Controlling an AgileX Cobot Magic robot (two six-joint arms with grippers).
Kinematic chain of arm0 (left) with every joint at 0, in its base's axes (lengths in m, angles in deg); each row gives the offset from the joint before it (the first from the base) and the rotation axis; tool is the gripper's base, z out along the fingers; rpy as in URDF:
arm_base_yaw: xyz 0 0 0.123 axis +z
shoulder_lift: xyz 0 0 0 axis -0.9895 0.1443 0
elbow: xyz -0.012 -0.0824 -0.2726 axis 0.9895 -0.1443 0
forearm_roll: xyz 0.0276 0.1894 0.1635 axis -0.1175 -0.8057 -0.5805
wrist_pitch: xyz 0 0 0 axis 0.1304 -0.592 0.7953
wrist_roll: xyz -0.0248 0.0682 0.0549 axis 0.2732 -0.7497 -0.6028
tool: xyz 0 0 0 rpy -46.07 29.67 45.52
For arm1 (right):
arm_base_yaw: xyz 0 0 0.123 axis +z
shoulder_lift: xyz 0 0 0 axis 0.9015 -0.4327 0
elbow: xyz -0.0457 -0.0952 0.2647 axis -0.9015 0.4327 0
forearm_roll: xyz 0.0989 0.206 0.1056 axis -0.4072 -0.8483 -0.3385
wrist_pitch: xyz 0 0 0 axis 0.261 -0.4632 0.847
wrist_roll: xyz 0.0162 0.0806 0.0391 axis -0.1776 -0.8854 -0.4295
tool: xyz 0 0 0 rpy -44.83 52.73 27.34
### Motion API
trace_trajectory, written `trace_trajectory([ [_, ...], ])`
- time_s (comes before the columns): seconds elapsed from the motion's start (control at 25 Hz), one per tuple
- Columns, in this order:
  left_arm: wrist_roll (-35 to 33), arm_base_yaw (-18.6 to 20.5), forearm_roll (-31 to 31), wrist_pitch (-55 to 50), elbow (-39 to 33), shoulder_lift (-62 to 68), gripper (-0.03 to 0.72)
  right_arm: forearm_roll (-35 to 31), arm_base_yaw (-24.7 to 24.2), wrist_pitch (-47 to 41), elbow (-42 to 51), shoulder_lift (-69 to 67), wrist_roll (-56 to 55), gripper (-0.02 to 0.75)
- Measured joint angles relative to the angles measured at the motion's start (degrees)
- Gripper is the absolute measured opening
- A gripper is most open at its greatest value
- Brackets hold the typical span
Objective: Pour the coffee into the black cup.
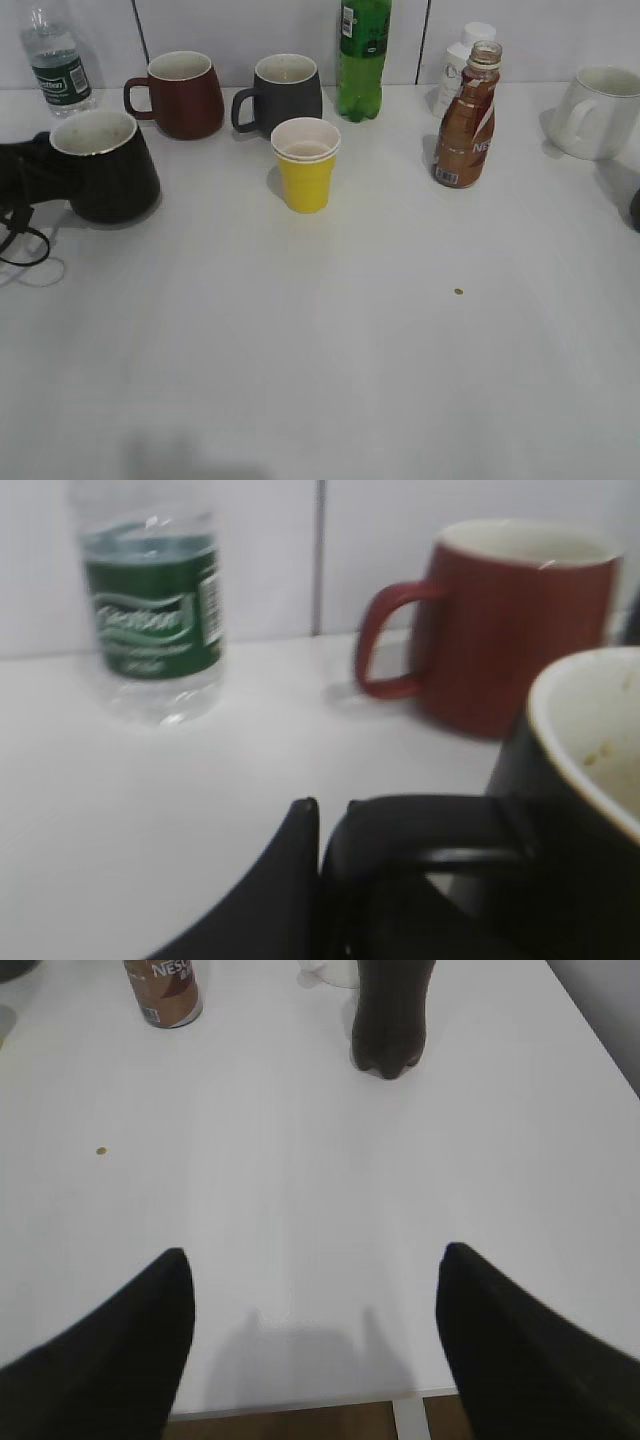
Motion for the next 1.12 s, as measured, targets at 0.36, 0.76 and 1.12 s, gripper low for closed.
trace_trajectory([
  [0.36,8.3,0.0,-11.6,3.0,0.0,-8.6,0.043,0.0,0.0,0.0,0.0,0.0,0.0,0.589],
  [0.76,16.1,-1.6,-24.8,3.4,0.7,-10.2,0.043,0.0,0.0,0.1,0.0,0.0,0.0,0.589],
  [1.12,27.8,-6.9,-43.8,-0.6,10.1,-10.2,0.042,0.0,0.0,0.1,0.0,0.0,0.0,0.589],
])
